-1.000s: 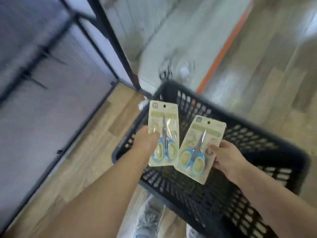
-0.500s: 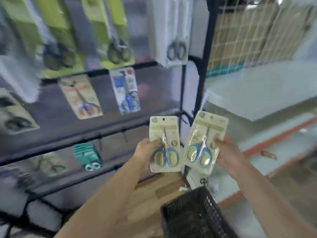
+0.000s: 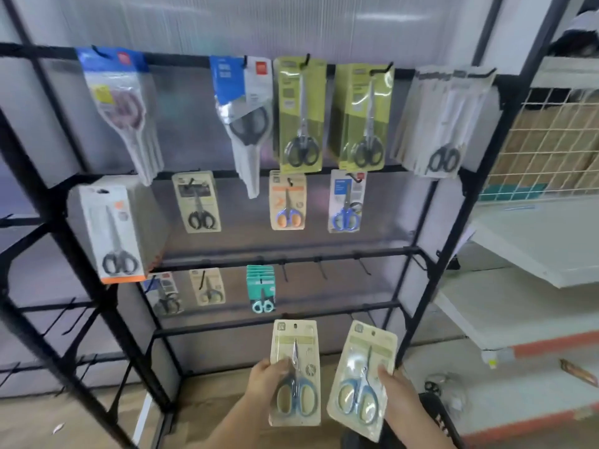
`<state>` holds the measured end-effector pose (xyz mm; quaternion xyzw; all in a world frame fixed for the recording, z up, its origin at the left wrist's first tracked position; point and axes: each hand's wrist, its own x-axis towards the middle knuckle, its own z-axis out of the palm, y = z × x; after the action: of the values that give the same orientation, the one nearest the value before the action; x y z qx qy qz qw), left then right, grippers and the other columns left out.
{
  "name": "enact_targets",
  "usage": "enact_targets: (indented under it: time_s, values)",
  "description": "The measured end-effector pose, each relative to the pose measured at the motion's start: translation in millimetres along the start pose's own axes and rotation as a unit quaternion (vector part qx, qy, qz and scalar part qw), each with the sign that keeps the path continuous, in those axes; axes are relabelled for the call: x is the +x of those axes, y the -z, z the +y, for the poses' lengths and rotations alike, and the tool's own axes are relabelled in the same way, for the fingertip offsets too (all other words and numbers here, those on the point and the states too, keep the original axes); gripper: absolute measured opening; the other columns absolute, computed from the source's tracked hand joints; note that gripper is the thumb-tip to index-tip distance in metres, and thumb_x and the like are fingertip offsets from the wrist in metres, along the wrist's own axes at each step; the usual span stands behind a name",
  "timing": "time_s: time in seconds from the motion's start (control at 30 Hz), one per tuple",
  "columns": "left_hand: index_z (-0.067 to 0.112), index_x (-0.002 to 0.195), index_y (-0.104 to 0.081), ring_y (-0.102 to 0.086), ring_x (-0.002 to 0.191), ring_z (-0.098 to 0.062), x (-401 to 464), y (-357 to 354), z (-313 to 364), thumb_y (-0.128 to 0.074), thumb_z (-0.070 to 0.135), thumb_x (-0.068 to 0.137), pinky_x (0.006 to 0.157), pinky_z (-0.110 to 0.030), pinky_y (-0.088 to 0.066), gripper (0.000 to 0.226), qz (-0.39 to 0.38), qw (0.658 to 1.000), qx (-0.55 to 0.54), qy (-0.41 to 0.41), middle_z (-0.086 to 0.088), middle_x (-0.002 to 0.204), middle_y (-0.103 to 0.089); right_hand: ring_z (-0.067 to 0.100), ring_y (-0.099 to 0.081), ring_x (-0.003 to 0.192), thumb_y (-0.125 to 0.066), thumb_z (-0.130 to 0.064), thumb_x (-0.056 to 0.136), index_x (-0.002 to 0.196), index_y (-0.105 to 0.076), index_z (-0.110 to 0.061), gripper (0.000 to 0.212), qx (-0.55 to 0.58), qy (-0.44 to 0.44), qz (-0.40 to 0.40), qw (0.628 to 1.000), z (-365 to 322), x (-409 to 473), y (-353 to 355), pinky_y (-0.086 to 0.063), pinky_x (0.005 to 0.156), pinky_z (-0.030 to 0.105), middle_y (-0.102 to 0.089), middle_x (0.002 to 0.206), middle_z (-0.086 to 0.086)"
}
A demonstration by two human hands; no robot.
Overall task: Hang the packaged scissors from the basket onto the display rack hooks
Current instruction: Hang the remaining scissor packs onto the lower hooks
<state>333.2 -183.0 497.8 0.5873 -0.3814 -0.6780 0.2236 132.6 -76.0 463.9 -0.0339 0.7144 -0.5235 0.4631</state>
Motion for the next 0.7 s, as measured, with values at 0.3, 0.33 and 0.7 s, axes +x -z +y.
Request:
enact_targets:
  time_s: [0.3, 0.33, 0.7]
  values:
    - [0.000, 0.099, -0.058, -0.069, 0.086, -0.037, 3.6, 76.7, 5.4, -0.062, 0.008, 0.085, 0.082, -0.051, -0.055, 0.017, 0.002, 1.000, -0.001, 0.006, -0.020, 0.092, -0.070, 0.038, -0.063, 0.093, -0.050, -0.022, 0.097, 0.110, -0.058, 0.000, 0.027, -0.040, -0.032, 0.023, 0.998, 11.9, -19.8, -53.5, -0.049, 0.089, 0.051, -0.064, 0.104, 0.022]
    - [0.000, 0.098, -0.058, -0.068, 0.085, -0.036, 4.5, 83.0, 8.7, -0.063, 0.008, 0.085, 0.081, -0.049, -0.055, 0.016, 0.007, 1.000, -0.003, 0.001, -0.020, 0.092, -0.070, 0.037, -0.063, 0.093, -0.050, -0.023, 0.097, 0.109, -0.059, -0.002, 0.026, -0.038, -0.022, 0.019, 0.999, 9.2, -21.1, -64.1, -0.050, 0.088, 0.050, -0.065, 0.103, 0.021]
    - [0.004, 0.104, -0.059, -0.065, 0.078, -0.026, 16.3, 166.1, 32.9, -0.062, 0.019, 0.090, 0.061, -0.031, -0.049, 0.020, 0.083, 0.994, -0.058, -0.038, -0.014, 0.093, -0.068, 0.026, -0.066, 0.085, -0.047, -0.031, 0.098, 0.106, -0.059, -0.011, 0.025, -0.115, 0.081, -0.088, 0.986, -33.9, -50.7, -187.5, -0.054, 0.069, 0.034, -0.068, 0.100, 0.011]
